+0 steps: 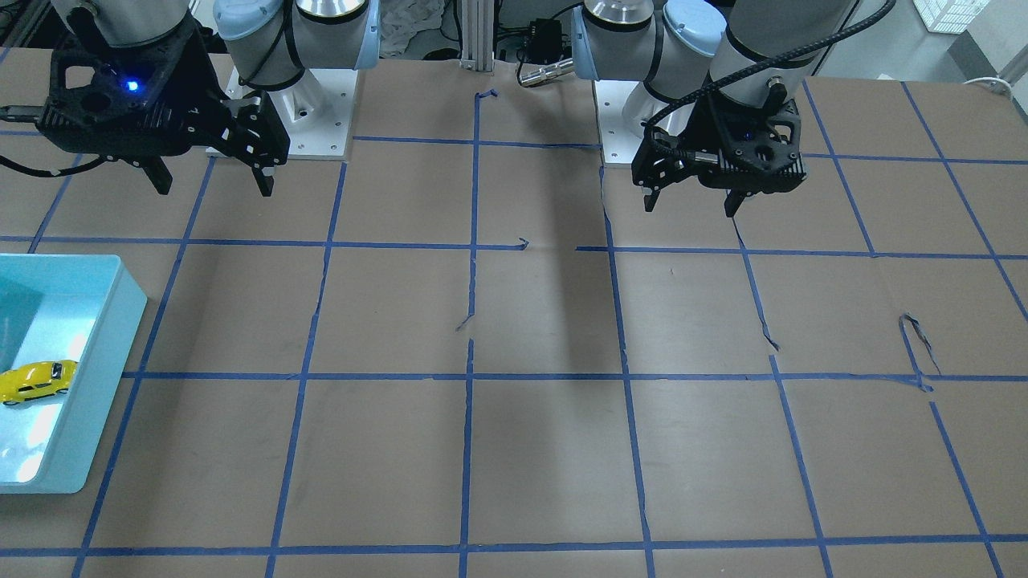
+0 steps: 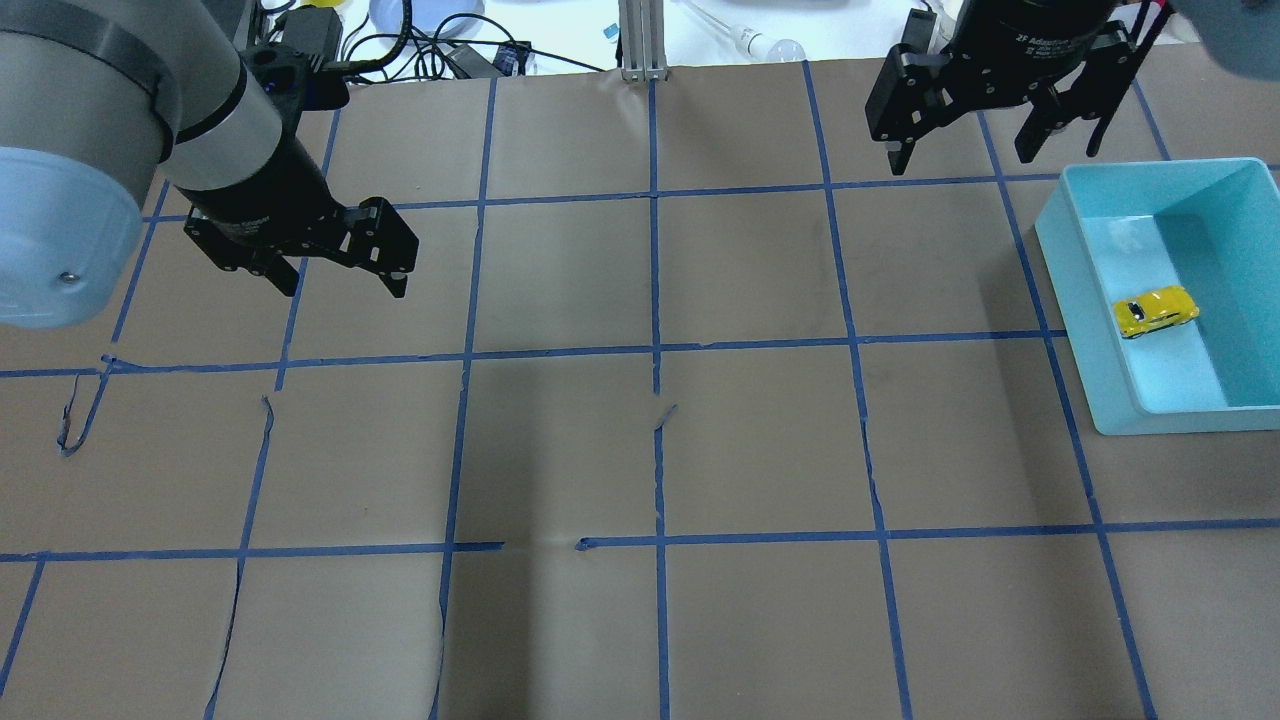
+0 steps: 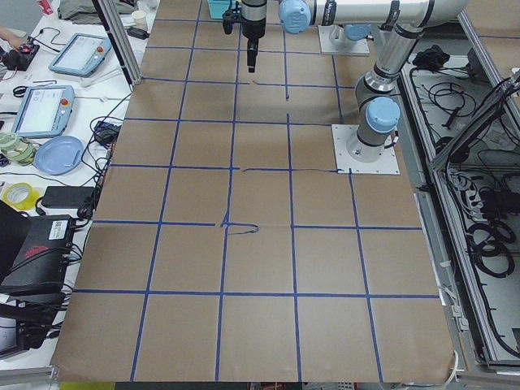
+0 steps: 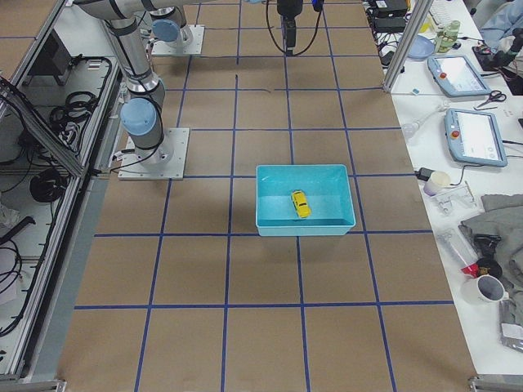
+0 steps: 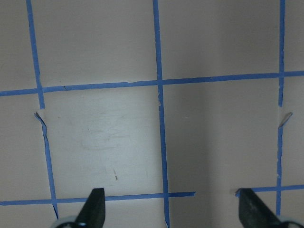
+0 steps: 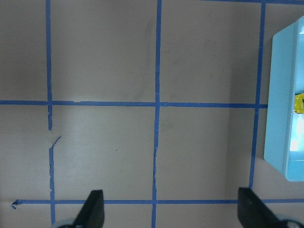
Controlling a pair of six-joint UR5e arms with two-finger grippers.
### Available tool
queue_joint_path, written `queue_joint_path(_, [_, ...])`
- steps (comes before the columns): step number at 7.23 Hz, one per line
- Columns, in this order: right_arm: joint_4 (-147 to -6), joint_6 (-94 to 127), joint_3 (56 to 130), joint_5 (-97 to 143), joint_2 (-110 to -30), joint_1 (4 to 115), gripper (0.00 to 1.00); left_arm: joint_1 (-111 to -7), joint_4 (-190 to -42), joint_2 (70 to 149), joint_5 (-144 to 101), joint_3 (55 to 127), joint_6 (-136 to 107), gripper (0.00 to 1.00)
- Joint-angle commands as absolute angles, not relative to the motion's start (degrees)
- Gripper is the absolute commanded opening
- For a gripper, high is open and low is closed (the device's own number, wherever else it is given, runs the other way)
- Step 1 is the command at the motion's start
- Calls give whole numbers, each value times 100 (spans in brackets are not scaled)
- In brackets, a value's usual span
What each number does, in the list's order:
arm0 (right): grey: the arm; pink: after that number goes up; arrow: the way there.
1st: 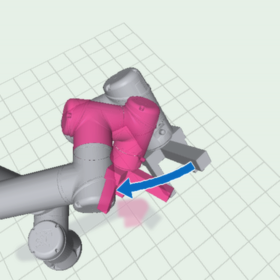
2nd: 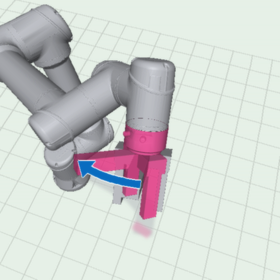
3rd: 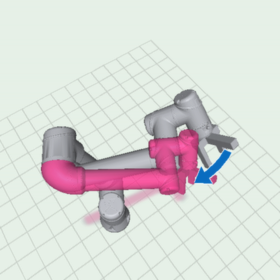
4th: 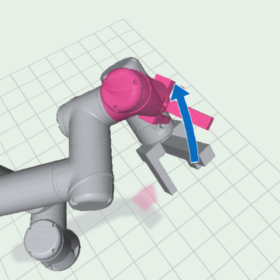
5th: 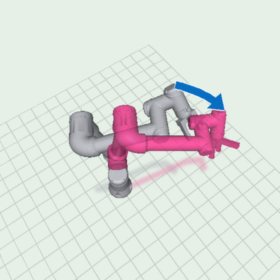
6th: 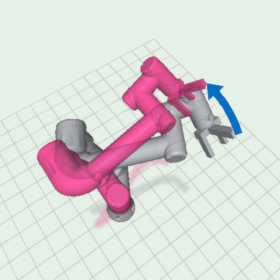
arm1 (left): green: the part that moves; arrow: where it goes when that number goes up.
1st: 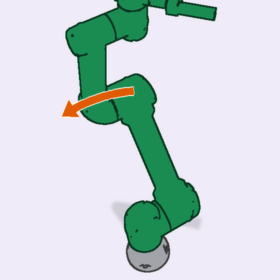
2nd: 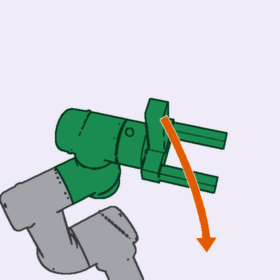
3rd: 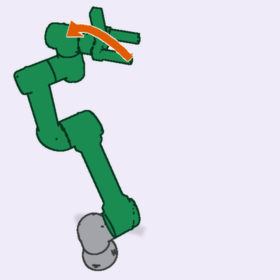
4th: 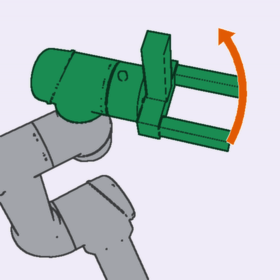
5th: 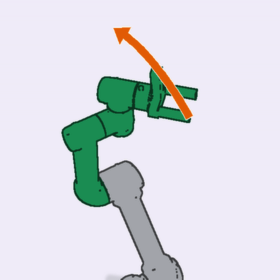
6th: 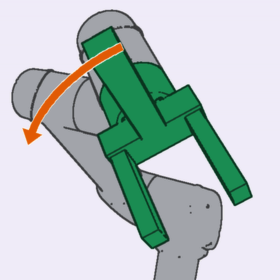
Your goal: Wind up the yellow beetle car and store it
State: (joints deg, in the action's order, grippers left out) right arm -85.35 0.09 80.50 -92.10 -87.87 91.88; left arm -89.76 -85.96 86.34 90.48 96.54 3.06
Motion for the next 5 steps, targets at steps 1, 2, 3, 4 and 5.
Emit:
queue_joint_path(1, [-8560, 17, 8051, -9167, -8780, 9202, 100, -8965, -8596, 8631, 9035, 9659, 299, 100])
queue_joint_path(2, [-8569, 35, 8051, -9167, -8772, 9193, 100, -8982, -8596, 8648, 9026, 9659, 290, 100])
queue_joint_path(3, [-8622, 35, 8051, -9167, -8771, 9193, 100, -8974, -8596, 8648, 9026, 9659, 290, 100])
queue_joint_path(4, [-8683, 35, 8051, -9158, -8763, 9193, 100, -8974, -8587, 8640, 9026, 9642, 281, 100])
queue_joint_path(5, [-8684, 53, 8051, -9167, -8763, 9202, 100, -8974, -8596, 8640, 9026, 9668, 238, 100])
